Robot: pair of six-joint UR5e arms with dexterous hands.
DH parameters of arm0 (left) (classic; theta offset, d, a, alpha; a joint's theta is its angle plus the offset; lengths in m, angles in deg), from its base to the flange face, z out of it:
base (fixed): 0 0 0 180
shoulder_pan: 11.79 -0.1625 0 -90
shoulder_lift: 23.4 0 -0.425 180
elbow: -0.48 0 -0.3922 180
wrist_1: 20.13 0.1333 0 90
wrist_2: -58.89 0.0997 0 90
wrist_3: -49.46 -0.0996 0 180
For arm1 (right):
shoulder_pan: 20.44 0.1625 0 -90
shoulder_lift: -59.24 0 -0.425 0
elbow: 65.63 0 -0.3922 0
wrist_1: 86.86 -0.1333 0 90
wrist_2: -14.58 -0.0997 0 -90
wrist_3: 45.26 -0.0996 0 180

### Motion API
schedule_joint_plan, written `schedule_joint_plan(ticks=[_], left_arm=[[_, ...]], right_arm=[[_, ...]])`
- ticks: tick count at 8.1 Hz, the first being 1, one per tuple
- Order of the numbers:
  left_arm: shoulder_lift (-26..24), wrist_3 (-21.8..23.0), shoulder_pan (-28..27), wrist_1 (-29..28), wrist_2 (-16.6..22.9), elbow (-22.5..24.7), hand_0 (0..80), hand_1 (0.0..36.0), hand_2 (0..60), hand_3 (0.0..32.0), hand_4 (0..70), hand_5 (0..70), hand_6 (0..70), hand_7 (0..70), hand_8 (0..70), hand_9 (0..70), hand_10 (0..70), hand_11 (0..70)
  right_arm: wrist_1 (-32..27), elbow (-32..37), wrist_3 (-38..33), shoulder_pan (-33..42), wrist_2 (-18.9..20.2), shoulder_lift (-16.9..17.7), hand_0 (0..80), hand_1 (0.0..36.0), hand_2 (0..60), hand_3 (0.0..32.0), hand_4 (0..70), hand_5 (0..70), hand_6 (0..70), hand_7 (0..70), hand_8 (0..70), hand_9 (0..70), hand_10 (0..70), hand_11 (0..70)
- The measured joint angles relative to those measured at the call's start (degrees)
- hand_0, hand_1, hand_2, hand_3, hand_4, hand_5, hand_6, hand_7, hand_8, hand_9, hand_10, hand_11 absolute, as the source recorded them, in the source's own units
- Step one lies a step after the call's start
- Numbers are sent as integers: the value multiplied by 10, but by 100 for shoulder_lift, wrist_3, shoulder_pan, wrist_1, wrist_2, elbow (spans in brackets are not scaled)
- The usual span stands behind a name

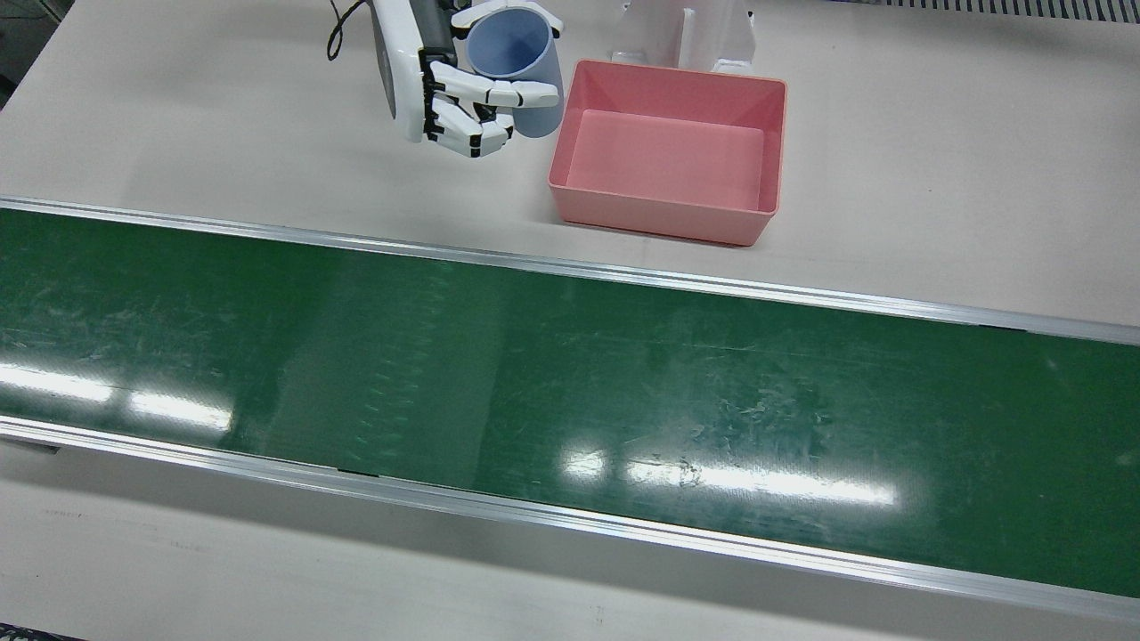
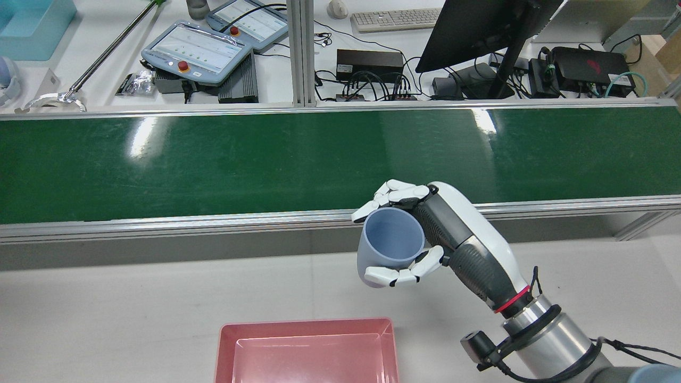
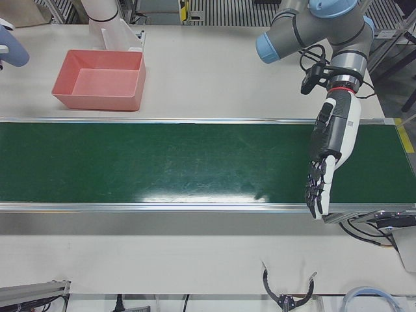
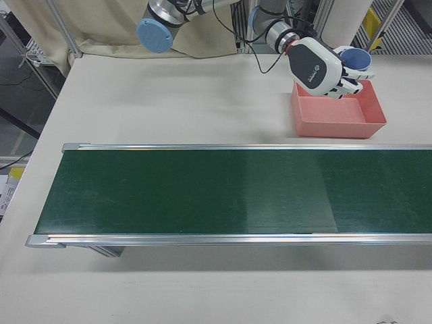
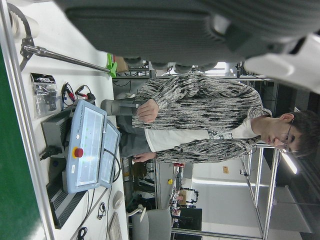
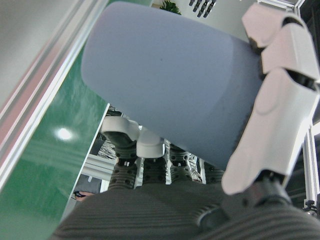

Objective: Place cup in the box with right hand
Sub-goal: 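Lift the cup off the belt and carry it toward the pink tray, then lower the cup into the pink tray and open the right hand, then withdraw the open right hand upward away from the cup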

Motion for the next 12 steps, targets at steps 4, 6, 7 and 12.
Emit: schedule_joint_plan(ticks=[4, 6, 7, 12], left_arm=[[-1, 0, 0, -2, 0, -6, 0, 0, 0, 0, 0, 0, 0, 0, 0, 0, 0, 0], [2, 0, 0, -8, 0, -10, 0, 0, 0, 0, 0, 0, 0, 0, 0, 0, 0, 0], [2, 0, 0, -9, 0, -11, 0, 0, 0, 0, 0, 0, 0, 0, 0, 0, 0, 0], [-1, 0, 0, -7, 0, -6, 0, 0, 0, 0, 0, 0, 0, 0, 0, 0, 0, 0]], right_arm=[[-88, 149, 303, -1168, -395, -15, 616, 164, 12, 0, 219, 69, 39, 100, 63, 113, 12, 39], [-433, 491, 309, -1382, -435, -13, 586, 138, 8, 0, 188, 62, 34, 83, 67, 116, 0, 19], [-548, 592, 304, -1443, -441, -4, 580, 134, 10, 0, 179, 61, 36, 90, 72, 124, 0, 14], [-640, 261, 81, -1316, -438, 148, 517, 106, 19, 0, 110, 53, 38, 111, 83, 146, 4, 23]])
